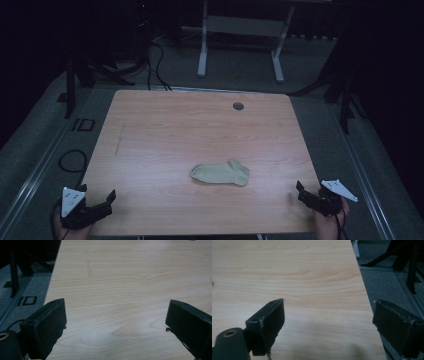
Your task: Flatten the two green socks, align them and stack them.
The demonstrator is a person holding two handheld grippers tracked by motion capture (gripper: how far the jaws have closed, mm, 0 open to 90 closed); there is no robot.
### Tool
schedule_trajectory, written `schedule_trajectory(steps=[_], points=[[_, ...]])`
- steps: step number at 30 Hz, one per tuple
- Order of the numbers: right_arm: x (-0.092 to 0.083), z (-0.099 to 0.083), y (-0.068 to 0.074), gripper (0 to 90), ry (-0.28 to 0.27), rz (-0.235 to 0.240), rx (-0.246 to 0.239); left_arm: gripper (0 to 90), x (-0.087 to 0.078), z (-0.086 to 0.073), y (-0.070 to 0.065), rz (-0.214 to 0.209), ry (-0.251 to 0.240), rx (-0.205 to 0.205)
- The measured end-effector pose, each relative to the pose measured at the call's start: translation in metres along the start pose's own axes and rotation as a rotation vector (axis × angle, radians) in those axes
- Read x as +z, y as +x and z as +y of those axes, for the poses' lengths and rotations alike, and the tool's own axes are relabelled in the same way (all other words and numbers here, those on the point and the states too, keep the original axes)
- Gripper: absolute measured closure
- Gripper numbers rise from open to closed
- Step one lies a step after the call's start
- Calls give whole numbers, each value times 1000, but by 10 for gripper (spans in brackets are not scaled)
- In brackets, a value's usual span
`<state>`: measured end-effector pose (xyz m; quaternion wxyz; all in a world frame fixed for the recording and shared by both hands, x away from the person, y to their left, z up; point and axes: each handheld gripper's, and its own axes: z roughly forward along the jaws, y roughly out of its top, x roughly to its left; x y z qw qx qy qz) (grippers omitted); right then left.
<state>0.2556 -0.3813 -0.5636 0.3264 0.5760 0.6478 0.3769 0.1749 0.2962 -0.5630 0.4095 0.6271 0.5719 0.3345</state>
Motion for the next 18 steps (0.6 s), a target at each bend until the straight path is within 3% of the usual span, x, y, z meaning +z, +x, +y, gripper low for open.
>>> schedule_trajectory(steps=[2, 6, 13, 18], points=[[0, 0, -1, 106, -1, -4, 1, 36, 0, -1, -1, 26, -6, 4], [1, 0, 1, 106, -6, -6, -11, 35, -1, -1, -1, 34, -14, -3], [3, 0, 1, 106, -2, -13, -18, 34, -6, -4, 2, 64, -61, -44], [3, 0, 0, 106, 3, -9, -19, 35, -6, -5, 3, 56, -59, -49]])
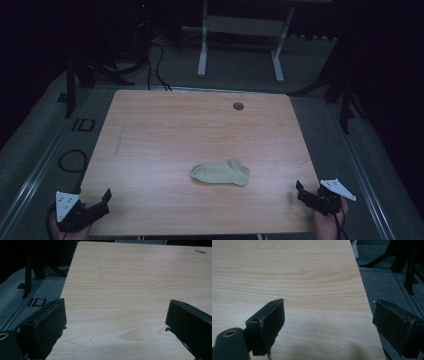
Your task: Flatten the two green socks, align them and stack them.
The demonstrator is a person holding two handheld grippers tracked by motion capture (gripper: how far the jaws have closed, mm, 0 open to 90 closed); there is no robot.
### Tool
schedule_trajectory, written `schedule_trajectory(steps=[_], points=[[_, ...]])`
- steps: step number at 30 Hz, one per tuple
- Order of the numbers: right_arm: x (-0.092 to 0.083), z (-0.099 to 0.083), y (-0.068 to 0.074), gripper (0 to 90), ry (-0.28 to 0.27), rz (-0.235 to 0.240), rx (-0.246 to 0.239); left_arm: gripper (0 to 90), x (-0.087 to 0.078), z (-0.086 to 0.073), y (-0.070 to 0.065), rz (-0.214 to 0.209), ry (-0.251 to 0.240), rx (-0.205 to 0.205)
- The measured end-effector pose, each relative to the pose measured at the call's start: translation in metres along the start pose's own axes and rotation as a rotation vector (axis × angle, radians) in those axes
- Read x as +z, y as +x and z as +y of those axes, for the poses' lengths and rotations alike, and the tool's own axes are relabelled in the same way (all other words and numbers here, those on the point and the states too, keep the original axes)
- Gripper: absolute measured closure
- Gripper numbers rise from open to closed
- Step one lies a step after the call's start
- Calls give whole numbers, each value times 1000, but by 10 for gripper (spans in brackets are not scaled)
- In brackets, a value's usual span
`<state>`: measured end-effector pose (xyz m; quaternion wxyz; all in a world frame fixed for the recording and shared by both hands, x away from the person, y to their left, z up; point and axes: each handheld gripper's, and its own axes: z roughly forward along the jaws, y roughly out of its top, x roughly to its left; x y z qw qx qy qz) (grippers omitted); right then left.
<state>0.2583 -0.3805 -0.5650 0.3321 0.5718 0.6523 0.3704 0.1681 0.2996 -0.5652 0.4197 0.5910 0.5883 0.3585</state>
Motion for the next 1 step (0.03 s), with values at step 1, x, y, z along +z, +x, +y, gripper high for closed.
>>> schedule_trajectory(steps=[1], points=[[0, 0, 0, 106, 0, 0, 0, 34, 0, 0, 0, 0, 0, 0]])
